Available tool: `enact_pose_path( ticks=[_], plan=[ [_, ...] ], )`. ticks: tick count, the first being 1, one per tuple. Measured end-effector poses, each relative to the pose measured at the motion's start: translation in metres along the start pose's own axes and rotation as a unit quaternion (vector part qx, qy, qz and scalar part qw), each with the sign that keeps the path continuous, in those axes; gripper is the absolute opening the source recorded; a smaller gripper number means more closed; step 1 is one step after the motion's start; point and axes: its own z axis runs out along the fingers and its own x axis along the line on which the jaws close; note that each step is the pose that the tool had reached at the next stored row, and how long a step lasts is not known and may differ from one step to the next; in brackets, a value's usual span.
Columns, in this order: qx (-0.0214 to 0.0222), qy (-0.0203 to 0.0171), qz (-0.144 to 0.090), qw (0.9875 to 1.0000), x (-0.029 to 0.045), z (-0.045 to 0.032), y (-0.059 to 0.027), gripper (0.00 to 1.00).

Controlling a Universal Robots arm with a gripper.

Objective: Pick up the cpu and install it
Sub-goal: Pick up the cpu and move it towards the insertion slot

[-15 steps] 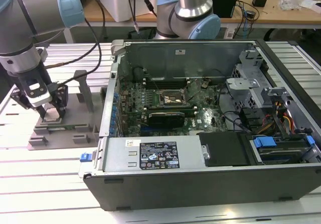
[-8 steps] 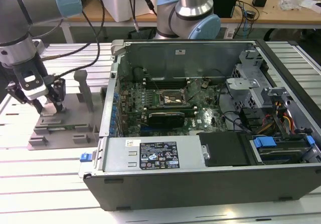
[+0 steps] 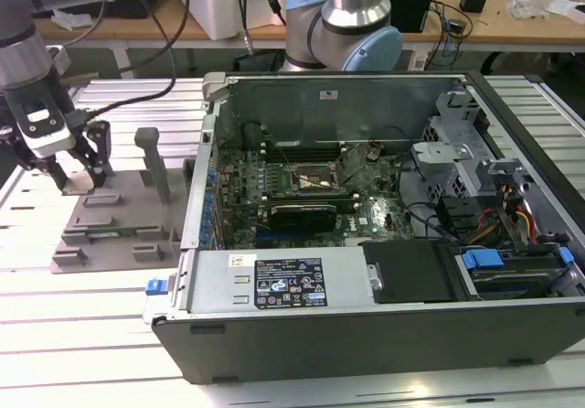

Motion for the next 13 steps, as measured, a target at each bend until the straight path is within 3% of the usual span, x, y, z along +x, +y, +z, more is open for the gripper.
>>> enact_pose_path(
  ticks=[9, 10, 13],
  plan=[
    [0.0, 0.0, 0.0, 1.0, -0.0007, -0.0371, -0.0005, 0.55],
    [0.0001, 0.0, 0.0, 1.0, -0.0008, -0.0457, -0.0006, 0.55],
    [0.0001, 0.0, 0.0, 1.0, -0.001, -0.0601, -0.0007, 0.55]
  ],
)
